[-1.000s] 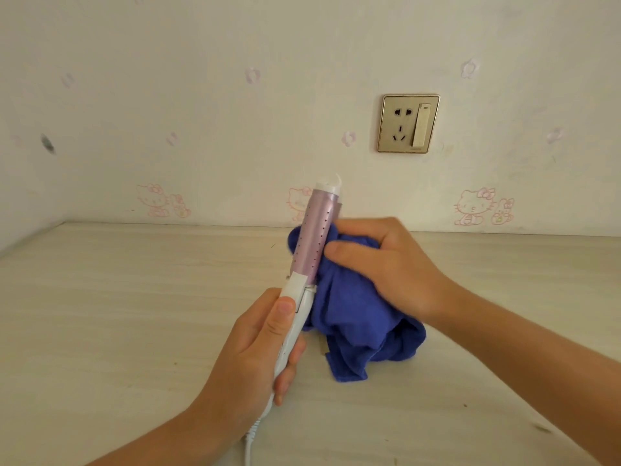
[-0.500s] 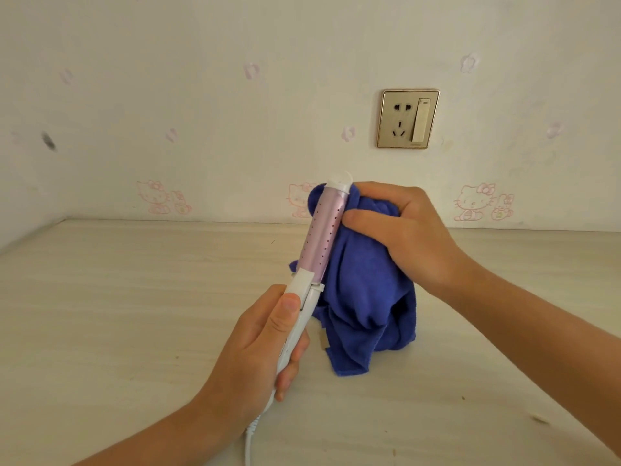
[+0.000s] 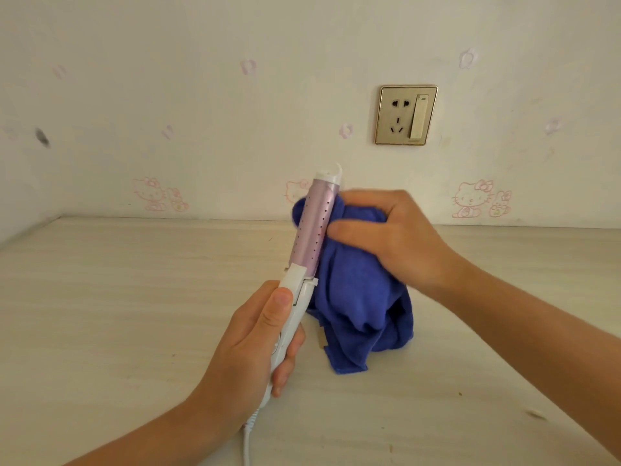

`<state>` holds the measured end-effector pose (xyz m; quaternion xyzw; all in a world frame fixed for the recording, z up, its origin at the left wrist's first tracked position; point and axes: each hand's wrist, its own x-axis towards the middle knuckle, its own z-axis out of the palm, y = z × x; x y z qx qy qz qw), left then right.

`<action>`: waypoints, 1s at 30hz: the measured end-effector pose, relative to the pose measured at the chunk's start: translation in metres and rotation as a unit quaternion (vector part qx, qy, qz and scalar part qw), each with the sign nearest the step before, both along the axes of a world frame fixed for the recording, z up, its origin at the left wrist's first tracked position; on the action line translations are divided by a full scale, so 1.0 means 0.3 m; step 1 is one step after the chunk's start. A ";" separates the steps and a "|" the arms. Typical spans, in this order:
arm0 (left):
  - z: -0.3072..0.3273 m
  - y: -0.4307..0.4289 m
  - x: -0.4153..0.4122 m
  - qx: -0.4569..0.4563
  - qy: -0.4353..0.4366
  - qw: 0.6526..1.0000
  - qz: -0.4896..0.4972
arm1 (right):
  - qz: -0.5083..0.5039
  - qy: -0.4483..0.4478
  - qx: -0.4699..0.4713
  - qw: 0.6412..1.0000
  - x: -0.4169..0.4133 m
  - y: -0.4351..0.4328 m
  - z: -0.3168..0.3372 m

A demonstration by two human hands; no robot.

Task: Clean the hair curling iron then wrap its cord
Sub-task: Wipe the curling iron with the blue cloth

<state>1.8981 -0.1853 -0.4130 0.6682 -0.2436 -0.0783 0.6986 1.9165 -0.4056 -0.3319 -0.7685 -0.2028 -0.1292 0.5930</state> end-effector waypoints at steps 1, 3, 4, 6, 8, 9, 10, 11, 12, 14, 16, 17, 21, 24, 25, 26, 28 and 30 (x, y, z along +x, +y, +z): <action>-0.002 0.000 0.000 0.005 -0.003 1.000 -0.002 | -0.021 -0.013 0.019 1.000 0.007 -0.012 0.009; -0.004 0.000 -0.001 0.013 -0.006 1.000 0.001 | -0.040 -0.026 0.046 0.998 0.012 -0.023 0.012; -0.003 0.000 -0.002 0.012 -0.004 1.000 0.005 | -0.033 -0.019 0.052 0.998 0.008 -0.017 0.002; -0.003 -0.001 -0.004 0.003 0.006 1.000 0.015 | 0.004 0.011 0.023 1.000 -0.014 0.018 -0.040; -0.004 0.002 -0.004 -0.007 0.022 0.999 0.027 | 0.043 0.031 -0.024 0.998 -0.034 0.058 -0.081; -0.005 0.004 -0.005 -0.009 0.028 0.999 0.030 | 0.051 0.038 -0.034 0.997 -0.035 0.064 -0.090; -0.004 0.003 -0.006 -0.009 0.030 0.999 0.030 | 0.052 0.041 -0.033 0.997 -0.033 0.061 -0.090; -0.002 0.001 -0.006 -0.008 0.026 0.999 0.028 | 0.052 0.041 -0.028 0.997 -0.029 0.052 -0.084; 0.001 -0.002 -0.007 -0.004 0.021 0.999 0.026 | 0.050 0.038 -0.024 0.998 -0.024 0.042 -0.077; 0.007 -0.007 -0.006 0.011 0.014 1.000 0.021 | 0.034 0.028 -0.021 0.999 -0.020 0.032 -0.064; 0.010 -0.006 -0.005 0.018 0.014 1.000 0.017 | 0.002 0.015 0.010 1.000 -0.007 0.026 -0.046; 0.009 -0.004 -0.005 0.021 0.015 1.000 0.015 | -0.016 0.012 0.042 0.999 0.003 0.017 -0.033; 0.004 -0.005 -0.010 0.020 0.008 1.000 0.017 | -0.039 0.001 0.078 0.996 0.000 0.009 -0.017; -0.001 0.001 -0.013 0.008 0.027 0.999 0.037 | 0.011 0.011 -0.020 1.000 -0.044 0.072 -0.080; -0.001 0.003 -0.013 0.011 0.034 0.999 0.040 | 0.021 0.013 -0.039 0.999 -0.049 0.080 -0.090; -0.001 0.003 -0.012 0.015 0.034 0.998 0.040 | 0.024 0.016 -0.048 0.998 -0.046 0.074 -0.092; 0.002 -0.003 -0.011 0.016 0.023 0.999 0.037 | 0.030 0.021 -0.052 0.998 -0.035 0.053 -0.078; 0.005 -0.009 -0.007 0.018 0.012 0.999 0.036 | 0.031 0.018 -0.051 0.998 -0.030 0.040 -0.058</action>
